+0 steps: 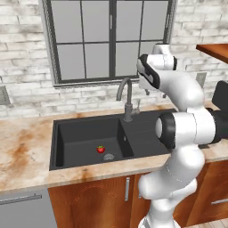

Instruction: Dump the tomato from the pot into the sink. Then turn on the water and wash the tomato. Then turn off the water and put the tomato back in the pot.

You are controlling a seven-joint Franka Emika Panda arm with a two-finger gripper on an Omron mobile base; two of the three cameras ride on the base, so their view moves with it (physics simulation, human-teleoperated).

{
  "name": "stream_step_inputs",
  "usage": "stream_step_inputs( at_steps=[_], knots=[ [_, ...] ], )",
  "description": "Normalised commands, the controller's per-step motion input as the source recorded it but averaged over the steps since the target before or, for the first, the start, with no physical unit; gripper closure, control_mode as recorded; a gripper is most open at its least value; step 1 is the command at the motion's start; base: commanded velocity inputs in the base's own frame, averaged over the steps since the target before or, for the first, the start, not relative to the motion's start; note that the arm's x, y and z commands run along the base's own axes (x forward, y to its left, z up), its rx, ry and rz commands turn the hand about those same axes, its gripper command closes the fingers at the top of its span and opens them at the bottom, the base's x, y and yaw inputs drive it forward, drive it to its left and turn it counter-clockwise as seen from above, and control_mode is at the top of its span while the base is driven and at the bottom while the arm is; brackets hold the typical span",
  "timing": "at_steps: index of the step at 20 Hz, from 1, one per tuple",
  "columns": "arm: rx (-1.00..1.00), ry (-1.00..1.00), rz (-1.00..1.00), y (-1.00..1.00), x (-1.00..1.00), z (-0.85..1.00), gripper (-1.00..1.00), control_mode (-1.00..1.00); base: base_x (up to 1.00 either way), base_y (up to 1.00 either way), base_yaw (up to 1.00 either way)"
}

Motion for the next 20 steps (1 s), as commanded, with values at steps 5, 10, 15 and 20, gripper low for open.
stream_step_inputs(
  at_steps=[5,10,15,20],
  knots=[
    [0.0,-0.02,0.15,0.21,-0.38,-0.04,-1.0,-1.0,0.0,0.0,0.0],
    [-0.03,-0.06,0.2,0.75,-0.11,-0.15,-1.0,-1.0,0.0,0.0,0.0],
    [-0.13,-0.05,0.16,0.69,-0.48,-0.45,-1.0,-1.0,0.0,0.0,0.0],
    [-0.08,0.0,0.1,0.43,-0.25,-0.24,-1.0,-1.0,0.0,0.0,0.0]
  ],
)
